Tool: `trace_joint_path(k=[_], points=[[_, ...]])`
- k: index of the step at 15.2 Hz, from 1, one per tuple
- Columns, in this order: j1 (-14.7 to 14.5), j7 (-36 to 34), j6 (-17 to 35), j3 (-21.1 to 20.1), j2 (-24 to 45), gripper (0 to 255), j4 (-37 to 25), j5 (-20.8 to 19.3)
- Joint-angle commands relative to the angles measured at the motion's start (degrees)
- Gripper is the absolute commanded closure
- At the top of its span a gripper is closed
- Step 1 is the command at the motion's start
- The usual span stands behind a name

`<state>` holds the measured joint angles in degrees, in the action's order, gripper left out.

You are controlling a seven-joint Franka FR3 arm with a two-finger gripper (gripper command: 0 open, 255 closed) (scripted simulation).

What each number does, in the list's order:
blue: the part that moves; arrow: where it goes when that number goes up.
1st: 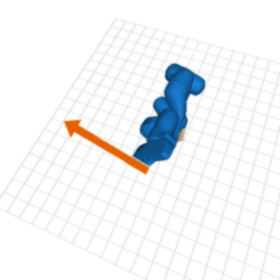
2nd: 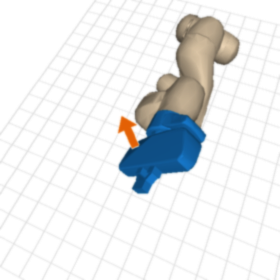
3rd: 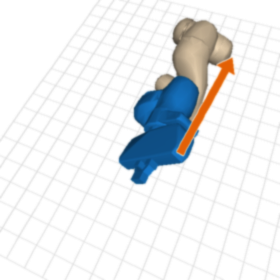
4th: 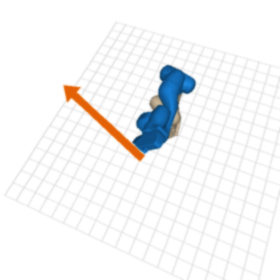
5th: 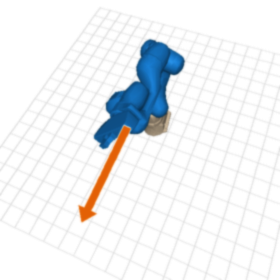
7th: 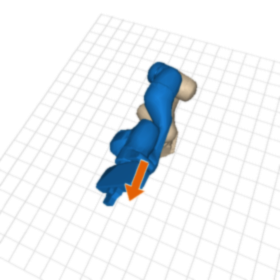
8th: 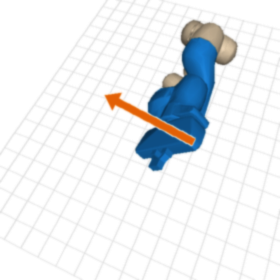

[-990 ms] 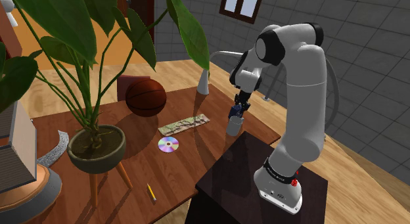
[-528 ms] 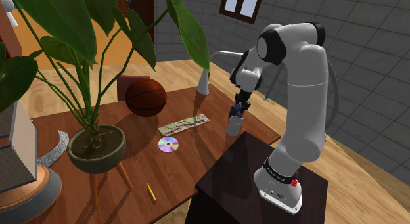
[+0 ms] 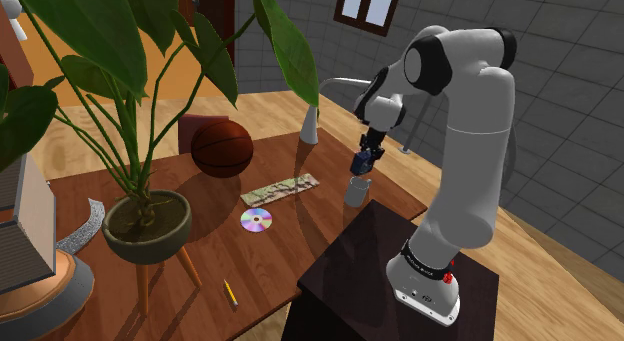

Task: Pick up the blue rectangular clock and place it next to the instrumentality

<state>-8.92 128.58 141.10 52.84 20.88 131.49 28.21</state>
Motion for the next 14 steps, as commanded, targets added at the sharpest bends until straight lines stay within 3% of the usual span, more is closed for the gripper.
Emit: trace_joint_path(k=[1,14], points=[[-1.2,-1.2,-1.0,1.6,-1.4,255,0.0,-1.9],[-10.1,-11.4,-7.8,11.7,-12.3,255,-1.3,-16.5]])
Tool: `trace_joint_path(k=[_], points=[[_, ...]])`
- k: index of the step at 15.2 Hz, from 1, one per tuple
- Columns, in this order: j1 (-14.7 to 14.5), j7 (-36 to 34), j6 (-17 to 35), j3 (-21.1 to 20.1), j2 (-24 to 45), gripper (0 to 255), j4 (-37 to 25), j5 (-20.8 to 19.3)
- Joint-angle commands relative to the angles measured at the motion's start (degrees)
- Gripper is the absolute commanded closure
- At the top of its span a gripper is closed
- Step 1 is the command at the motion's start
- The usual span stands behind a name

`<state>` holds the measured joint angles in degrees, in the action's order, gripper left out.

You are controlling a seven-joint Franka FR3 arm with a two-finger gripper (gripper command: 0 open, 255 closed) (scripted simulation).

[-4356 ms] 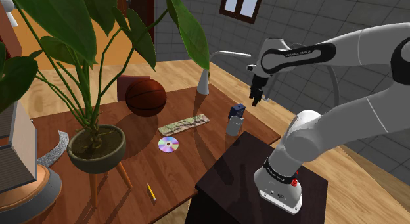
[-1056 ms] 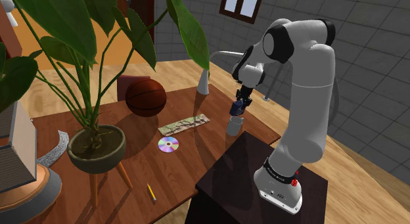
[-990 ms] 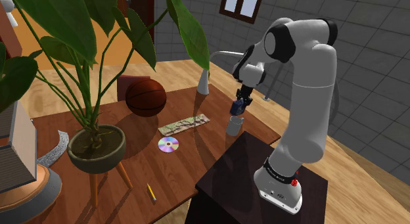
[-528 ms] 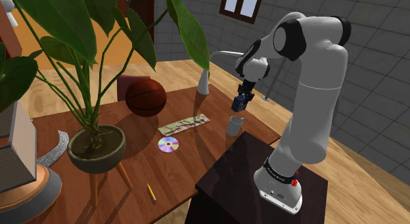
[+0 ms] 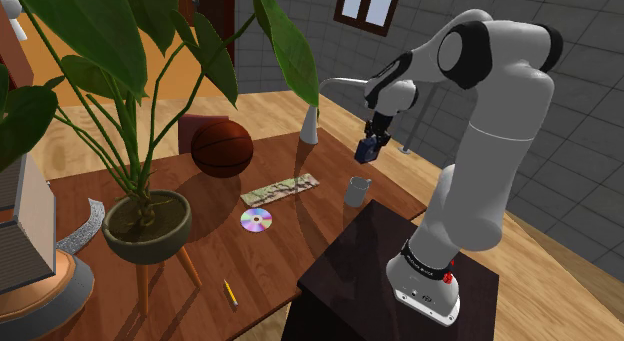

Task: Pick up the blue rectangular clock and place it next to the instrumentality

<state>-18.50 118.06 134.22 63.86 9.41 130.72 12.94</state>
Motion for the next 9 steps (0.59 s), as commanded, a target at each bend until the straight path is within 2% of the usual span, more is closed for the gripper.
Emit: trace_joint_path(k=[1,5,9], points=[[-1.2,-1.8,-1.5,1.3,-1.8,255,-0.8,-2.5],[-3.2,-5.7,-4.0,3.1,-6.1,255,-1.8,-7.9],[-4.1,-9.5,-6.9,3.5,-10.4,255,-3.1,-13.2]])
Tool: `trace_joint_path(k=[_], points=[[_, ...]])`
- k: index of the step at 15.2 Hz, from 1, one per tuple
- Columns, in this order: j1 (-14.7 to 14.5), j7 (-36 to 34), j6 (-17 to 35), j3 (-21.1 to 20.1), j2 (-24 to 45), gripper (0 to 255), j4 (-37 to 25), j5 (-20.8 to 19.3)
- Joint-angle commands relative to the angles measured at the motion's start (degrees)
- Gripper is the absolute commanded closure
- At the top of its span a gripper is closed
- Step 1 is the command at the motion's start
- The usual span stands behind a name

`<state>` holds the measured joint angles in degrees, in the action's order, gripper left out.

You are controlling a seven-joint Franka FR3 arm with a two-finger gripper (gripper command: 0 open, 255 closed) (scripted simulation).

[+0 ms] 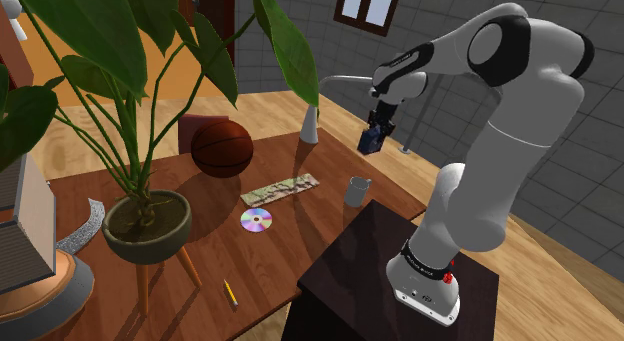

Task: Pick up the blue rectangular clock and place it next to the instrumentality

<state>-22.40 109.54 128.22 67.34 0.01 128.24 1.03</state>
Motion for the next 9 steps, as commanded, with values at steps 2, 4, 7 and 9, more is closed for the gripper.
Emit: trace_joint_path(k=[2,4,7,9], points=[[-0.7,-5.8,-1.4,-1.1,-5.5,255,0.8,-6.4],[0.6,-12.5,-1.5,-5.2,-11.0,255,4.0,-12.2],[2.8,-20.0,-1.9,-11.3,-16.6,255,8.4,-17.2],[3.8,-24.2,-2.2,-14.9,-19.4,255,11.1,-19.1]])
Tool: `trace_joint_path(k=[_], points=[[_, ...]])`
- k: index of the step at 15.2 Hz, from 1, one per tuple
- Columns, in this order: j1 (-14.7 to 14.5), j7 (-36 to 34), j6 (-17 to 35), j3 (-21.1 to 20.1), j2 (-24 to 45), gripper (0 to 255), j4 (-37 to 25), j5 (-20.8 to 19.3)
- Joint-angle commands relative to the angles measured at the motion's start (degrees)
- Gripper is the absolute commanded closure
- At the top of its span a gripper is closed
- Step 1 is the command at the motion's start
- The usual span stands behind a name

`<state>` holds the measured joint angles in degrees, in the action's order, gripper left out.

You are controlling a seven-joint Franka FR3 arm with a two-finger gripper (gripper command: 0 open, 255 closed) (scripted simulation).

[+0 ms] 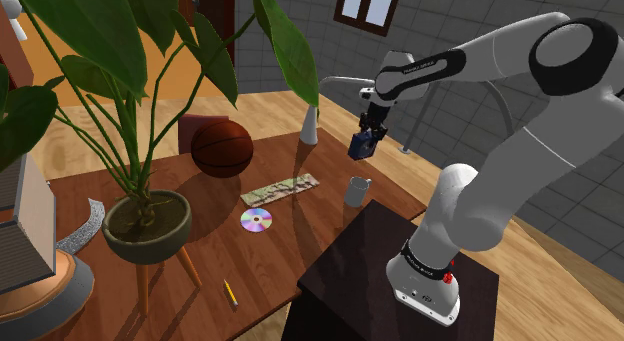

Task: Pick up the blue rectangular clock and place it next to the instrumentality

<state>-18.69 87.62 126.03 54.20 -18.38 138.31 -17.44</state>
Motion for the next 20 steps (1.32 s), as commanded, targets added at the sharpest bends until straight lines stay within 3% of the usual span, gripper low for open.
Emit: trace_joint_path(k=[1,10,20], points=[[0.5,-4.3,-0.1,-3.5,-2.2,255,2.3,-1.3],[-0.3,-20.0,-0.8,-16.4,-9.6,255,11.0,-2.4],[-7.2,-35.2,0.1,-28.3,-10.6,255,14.5,2.9]])
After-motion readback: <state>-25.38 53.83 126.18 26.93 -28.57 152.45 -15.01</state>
